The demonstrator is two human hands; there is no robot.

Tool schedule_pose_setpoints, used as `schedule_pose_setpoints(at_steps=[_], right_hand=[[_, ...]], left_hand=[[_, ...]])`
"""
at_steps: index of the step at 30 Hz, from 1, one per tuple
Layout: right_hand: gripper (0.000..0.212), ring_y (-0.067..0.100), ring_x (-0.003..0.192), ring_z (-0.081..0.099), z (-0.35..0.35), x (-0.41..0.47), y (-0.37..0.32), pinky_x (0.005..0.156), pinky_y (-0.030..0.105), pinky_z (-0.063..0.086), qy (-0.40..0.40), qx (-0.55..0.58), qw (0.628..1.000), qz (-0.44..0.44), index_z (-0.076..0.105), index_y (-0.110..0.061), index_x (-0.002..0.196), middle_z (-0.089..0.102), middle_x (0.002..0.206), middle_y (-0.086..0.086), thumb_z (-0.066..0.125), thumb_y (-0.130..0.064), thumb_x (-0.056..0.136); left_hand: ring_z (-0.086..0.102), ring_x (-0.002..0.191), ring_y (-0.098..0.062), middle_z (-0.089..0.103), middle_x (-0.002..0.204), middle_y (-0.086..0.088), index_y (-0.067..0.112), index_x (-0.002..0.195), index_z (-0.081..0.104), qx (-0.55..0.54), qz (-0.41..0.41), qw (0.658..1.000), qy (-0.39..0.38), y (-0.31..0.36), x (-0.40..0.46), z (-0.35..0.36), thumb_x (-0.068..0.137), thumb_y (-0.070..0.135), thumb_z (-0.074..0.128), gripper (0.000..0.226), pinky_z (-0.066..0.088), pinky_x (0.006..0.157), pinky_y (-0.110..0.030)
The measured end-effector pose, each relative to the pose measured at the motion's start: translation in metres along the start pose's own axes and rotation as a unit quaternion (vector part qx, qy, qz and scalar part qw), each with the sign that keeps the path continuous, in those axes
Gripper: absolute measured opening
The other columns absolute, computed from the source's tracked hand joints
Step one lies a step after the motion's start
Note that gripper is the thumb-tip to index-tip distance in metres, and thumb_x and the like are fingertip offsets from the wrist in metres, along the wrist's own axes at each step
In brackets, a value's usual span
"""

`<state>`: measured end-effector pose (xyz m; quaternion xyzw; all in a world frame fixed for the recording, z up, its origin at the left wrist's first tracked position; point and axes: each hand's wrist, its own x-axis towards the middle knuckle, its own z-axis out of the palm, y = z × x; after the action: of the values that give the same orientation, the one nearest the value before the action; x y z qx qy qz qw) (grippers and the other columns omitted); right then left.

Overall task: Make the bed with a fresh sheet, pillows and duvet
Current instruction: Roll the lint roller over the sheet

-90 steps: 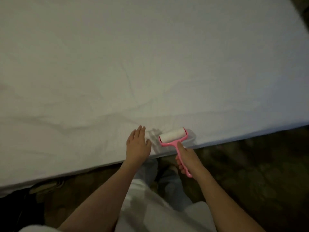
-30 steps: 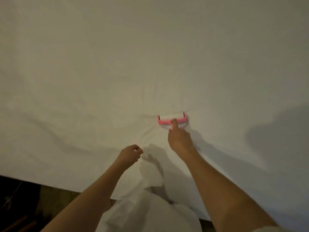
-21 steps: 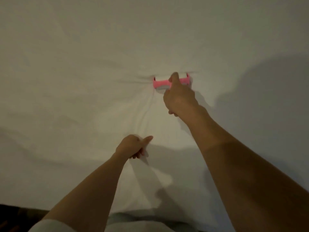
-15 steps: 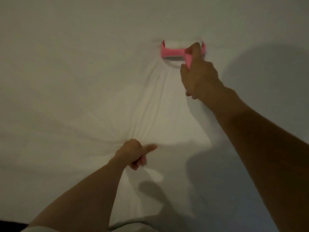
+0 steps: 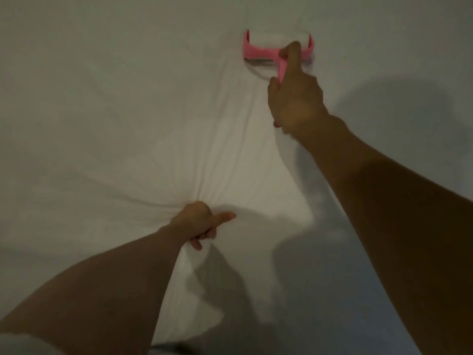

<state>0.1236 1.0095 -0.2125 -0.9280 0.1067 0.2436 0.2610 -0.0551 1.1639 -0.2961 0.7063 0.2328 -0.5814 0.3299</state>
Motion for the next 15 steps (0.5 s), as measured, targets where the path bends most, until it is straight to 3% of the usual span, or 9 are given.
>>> schedule_pose_setpoints(at_steps=[4,9,15], right_hand=[[0.053,0.035,0.106,0.058,0.029,-0.087,0.031,0.086,0.036,0.043,0.001,-0.034,0.999,0.002,0.016,-0.024,0.151,0.059,0.122,0.018,0.037,-0.026,0.102],[0.047,0.034,0.091,0.063,0.082,-0.206,0.077,0.076,0.038,0.048,0.023,0.047,0.998,0.029,0.026,-0.032,0.145,0.064,0.102,0.014,0.041,-0.026,0.102],[0.049,0.02,0.095,0.062,0.143,-0.322,0.127,0.086,0.032,0.05,0.012,0.091,0.992,0.089,0.023,-0.036,0.148,0.063,0.109,0.006,0.039,-0.031,0.102]], left_hand=[[0.053,0.031,-0.018,0.051,0.034,-0.007,0.008,0.043,0.055,0.007,0.058,0.997,0.043,-0.008,-0.01,0.003,0.08,0.062,0.061,0.066,0.043,0.037,-0.018],[0.048,0.029,-0.021,0.045,0.032,-0.01,0.009,0.039,0.049,-0.016,0.135,0.987,0.089,-0.023,-0.018,0.011,0.081,0.061,0.061,0.068,0.038,0.036,-0.019],[0.041,0.024,-0.013,0.04,0.027,-0.001,0.013,0.042,0.046,-0.001,0.206,0.962,0.181,-0.034,-0.023,0.017,0.087,0.055,0.059,0.063,0.036,0.038,-0.019]])
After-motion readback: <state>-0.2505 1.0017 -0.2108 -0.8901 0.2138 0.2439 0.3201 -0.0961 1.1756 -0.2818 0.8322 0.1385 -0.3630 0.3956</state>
